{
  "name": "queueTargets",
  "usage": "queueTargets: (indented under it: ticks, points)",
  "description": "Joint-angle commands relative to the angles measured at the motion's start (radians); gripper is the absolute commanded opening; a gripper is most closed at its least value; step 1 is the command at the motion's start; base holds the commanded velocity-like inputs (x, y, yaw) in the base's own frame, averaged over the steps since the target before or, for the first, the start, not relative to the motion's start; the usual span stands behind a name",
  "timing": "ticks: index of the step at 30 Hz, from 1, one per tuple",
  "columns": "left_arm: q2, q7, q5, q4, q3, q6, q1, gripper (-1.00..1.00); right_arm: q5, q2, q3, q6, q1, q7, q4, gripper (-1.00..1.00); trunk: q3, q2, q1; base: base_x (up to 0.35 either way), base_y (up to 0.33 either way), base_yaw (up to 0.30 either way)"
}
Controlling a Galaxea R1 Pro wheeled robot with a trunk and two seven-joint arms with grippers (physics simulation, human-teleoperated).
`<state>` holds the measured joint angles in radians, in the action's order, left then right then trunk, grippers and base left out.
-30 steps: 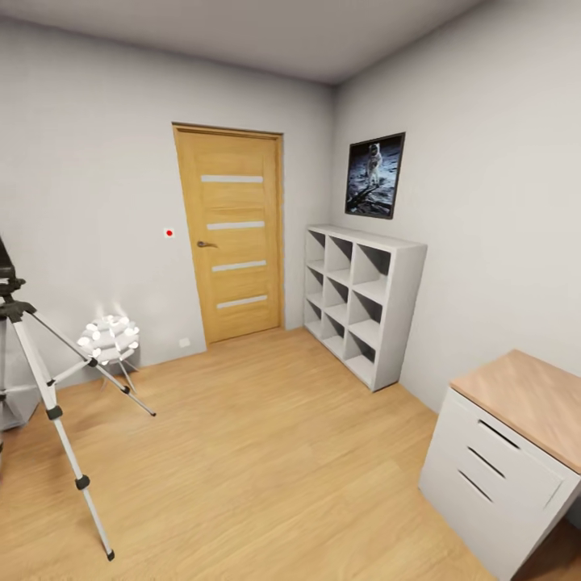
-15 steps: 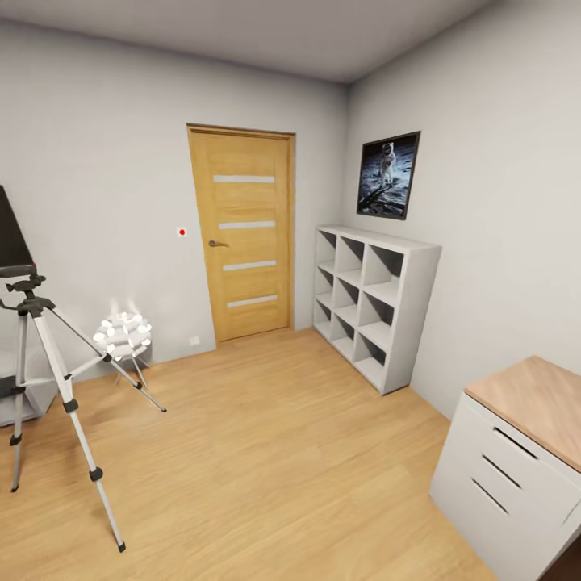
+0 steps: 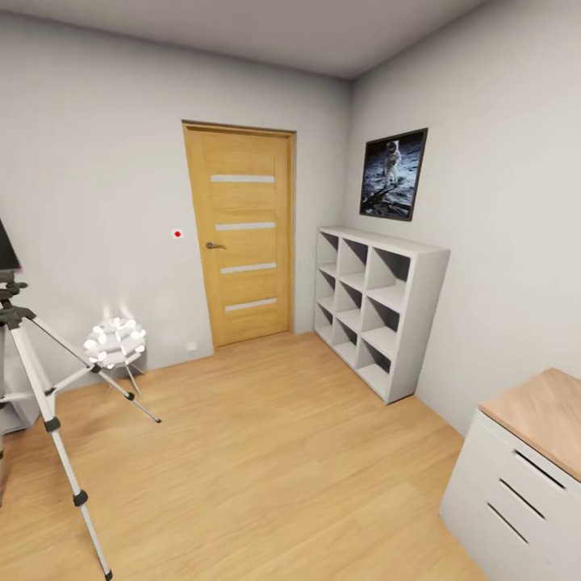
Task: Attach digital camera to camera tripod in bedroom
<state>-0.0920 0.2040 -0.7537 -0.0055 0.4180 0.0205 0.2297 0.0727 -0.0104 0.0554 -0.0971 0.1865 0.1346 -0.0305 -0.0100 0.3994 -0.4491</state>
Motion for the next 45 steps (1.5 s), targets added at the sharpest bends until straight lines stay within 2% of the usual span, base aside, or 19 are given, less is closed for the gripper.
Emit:
queueTargets:
  ticks: [1, 29, 37, 45]
  points:
    - [0.0, 0.005, -0.007, 0.001, 0.008, 0.003, 0.0, -1.0, 0.008, 0.0, 0.005, -0.006, 0.001, 0.003, -0.003, 1.0, 0.0, 0.001, -0.001, 0.289, 0.0, 0.0]
    - [0.0, -0.001, -0.007, 0.002, 0.007, 0.004, 0.0, -1.0, 0.018, 0.005, 0.003, -0.006, 0.001, 0.001, -0.003, 1.0, 0.0, 0.001, -0.001, 0.249, 0.0, 0.0]
    - [0.006, -0.072, -0.007, 0.002, 0.008, 0.01, 0.0, -1.0, 0.017, 0.006, 0.002, -0.004, 0.001, -0.007, -0.003, 1.0, 0.0, 0.001, -0.001, 0.158, 0.0, 0.0]
    - [0.012, -0.083, -0.007, 0.002, 0.007, 0.01, 0.0, -1.0, 0.016, 0.004, 0.003, -0.004, 0.001, -0.008, -0.003, 1.0, 0.0, 0.001, -0.001, 0.146, 0.0, 0.0]
